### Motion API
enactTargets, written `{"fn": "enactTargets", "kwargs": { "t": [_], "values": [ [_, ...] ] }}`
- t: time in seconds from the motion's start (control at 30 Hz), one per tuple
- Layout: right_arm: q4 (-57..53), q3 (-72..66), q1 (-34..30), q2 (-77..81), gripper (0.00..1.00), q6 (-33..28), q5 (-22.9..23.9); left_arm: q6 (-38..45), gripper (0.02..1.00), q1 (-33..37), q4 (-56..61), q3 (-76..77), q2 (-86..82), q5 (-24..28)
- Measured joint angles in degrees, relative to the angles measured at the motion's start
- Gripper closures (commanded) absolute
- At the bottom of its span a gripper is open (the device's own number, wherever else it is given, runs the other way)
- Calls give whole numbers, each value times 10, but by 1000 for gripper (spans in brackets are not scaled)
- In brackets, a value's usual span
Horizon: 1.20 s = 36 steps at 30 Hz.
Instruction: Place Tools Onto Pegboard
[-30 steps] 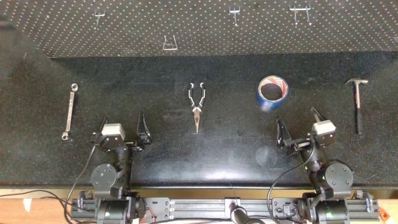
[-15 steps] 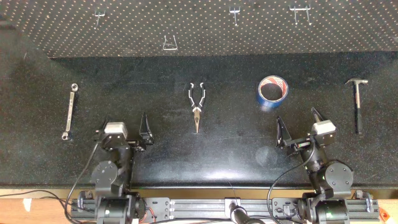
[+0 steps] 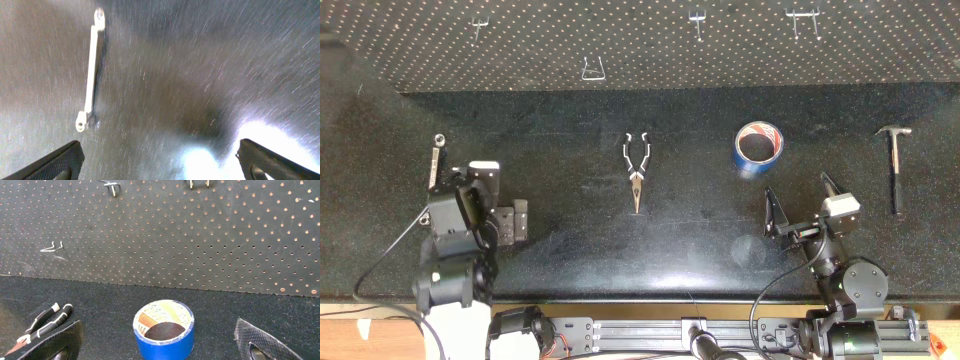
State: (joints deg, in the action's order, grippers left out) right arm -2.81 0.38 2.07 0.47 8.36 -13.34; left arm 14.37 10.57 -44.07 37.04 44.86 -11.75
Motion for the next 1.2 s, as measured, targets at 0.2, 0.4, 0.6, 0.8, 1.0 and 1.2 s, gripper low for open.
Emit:
{"fn": "enactTargets", "kwargs": {
  "t": [0.2, 0.4, 0.6, 0.8, 1.0, 1.2],
  "values": [
    [0, 0, 0, 0, 16, 0, 0, 24, 25, 97, -16, 2, 84, -10],
    [0, 0, 0, 0, 16, 0, 0, 64, 25, 207, -23, 42, 175, 77],
    [0, 0, 0, 0, 14, 0, 0, 127, 25, 341, -16, 140, 310, 159],
    [0, 0, 0, 0, 16, 0, 0, 159, 25, 360, -47, 280, 444, 183],
    [0, 0, 0, 0, 16, 0, 0, 200, 25, 332, -57, 346, 570, 179],
    [0, 0, 0, 0, 16, 0, 0, 249, 23, 302, -57, 389, 638, 137]
  ]
}}
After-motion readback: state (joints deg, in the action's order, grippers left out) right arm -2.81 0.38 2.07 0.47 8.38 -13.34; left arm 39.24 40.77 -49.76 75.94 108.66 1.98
